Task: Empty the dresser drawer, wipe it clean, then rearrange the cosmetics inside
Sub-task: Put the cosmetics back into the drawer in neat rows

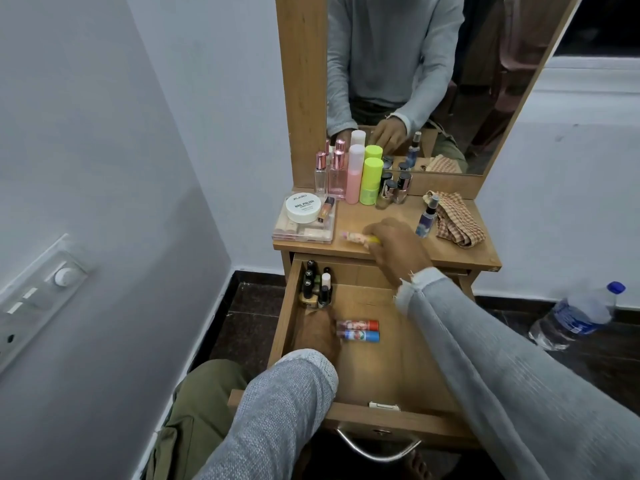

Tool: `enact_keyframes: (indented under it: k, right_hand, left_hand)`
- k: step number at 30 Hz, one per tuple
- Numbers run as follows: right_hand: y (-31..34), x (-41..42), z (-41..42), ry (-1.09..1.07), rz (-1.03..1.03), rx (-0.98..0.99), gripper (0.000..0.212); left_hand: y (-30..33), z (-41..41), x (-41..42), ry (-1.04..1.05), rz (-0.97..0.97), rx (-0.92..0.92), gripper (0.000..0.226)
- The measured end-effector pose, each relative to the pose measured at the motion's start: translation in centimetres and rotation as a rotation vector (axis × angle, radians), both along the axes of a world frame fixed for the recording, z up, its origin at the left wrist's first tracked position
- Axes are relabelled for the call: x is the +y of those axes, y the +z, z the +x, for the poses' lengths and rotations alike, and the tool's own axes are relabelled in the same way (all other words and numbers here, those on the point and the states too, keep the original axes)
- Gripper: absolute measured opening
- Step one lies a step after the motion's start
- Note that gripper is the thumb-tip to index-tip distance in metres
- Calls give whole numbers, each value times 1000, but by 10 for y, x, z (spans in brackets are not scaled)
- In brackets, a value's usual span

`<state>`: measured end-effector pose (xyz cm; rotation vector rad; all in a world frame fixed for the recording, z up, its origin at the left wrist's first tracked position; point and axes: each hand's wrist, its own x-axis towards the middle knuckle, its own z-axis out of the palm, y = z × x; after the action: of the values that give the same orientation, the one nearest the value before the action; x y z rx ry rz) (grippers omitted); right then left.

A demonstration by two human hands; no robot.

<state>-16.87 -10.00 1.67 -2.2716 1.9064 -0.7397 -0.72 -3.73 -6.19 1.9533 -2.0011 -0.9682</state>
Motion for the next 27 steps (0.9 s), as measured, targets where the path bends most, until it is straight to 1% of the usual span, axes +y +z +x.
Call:
enact_keyframes:
  k: [2, 5, 9, 11, 14, 16, 21, 27]
  right_hand:
    - [-6, 27, 2, 89, -18, -49, 23]
    - [-28, 56, -1, 152, -3, -39, 27]
    - [-57, 63, -5, 89, 221, 62, 29]
    - [-64, 59, -3, 57, 338, 61, 25]
    - [-72, 54, 1, 45, 423, 43, 17]
    - [-76, 53, 2, 40, 451, 37, 15]
    - [-79, 55, 3, 33, 472, 1, 18]
    - [-84, 60, -2, 36, 425, -2, 22]
  left_hand:
    - [1, 0, 1, -3, -9, -13, 25]
    - [2, -1, 2, 15, -8, -20, 25]
    - [2, -2, 4, 37, -6, -15, 24]
    - [3, -2, 4, 38, -8, -9, 23]
    - [4, -2, 4, 33, 3, -2, 24]
    - [5, -2, 3, 33, 9, -4, 25]
    - [7, -2, 4, 42, 25, 3, 25]
    - [9, -3, 5, 55, 29, 2, 25]
